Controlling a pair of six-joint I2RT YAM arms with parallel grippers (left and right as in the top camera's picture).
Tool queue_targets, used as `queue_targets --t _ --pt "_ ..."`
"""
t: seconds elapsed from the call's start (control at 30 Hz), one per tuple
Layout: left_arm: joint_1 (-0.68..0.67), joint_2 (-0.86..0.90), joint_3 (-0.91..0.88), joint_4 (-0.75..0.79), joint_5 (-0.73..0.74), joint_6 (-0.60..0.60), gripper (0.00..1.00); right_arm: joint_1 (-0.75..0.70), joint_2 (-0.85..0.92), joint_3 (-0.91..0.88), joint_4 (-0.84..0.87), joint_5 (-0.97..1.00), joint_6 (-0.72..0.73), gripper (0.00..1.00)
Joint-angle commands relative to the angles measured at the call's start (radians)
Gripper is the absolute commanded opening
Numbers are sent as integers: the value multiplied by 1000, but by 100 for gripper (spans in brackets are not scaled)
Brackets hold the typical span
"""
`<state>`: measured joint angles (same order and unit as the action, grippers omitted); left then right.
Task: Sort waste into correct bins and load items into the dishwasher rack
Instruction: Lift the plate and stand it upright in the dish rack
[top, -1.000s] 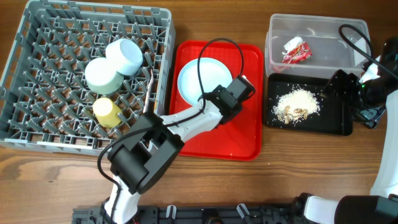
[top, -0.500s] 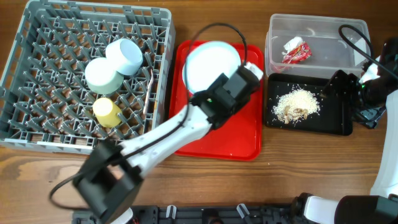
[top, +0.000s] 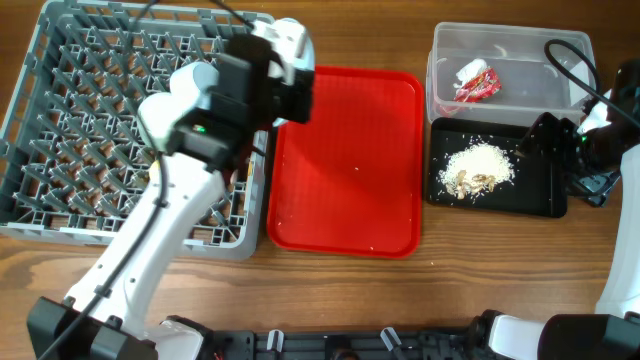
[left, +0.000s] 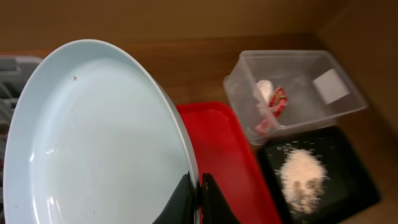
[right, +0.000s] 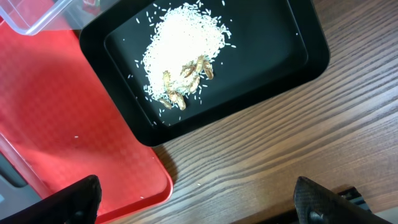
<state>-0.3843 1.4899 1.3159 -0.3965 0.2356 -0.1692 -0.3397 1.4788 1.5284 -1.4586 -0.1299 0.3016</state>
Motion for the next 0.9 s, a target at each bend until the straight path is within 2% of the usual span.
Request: queue_targets --t 0.0,0.07,0.23,0.4,0.5,0.53,0.57,0.6,0.63,0.73,0.87 --pt "131 4 24 3 355 -136 4 -1 -24 10 0 -5 -13 100" --pt "192 32 24 3 434 -172 4 -1 -24 10 1 -5 -14 100" --pt "290 111 24 3 524 -213 4 -1 -24 10 0 -5 -14 99" --pt "354 190 24 3 517 -213 4 -1 -24 10 0 -5 -14 100" --pt "392 210 24 3 465 -212 6 -1 -24 10 0 -5 -13 100" --pt "405 211 24 3 438 -209 14 -1 -24 10 2 -5 -13 100" --pt "418 211 24 8 417 -200 33 -1 -24 10 7 -6 -12 100" --pt "427 210 24 13 418 -198 42 -1 -24 10 9 -6 -12 100" --pt "436 208 24 21 419 -198 60 0 -24 10 10 -8 -13 100" --pt "449 182 24 34 418 -196 100 0 -24 10 14 -11 -13 100" --pt "450 101 24 36 417 -175 100 22 -24 10 56 -110 -59 100"
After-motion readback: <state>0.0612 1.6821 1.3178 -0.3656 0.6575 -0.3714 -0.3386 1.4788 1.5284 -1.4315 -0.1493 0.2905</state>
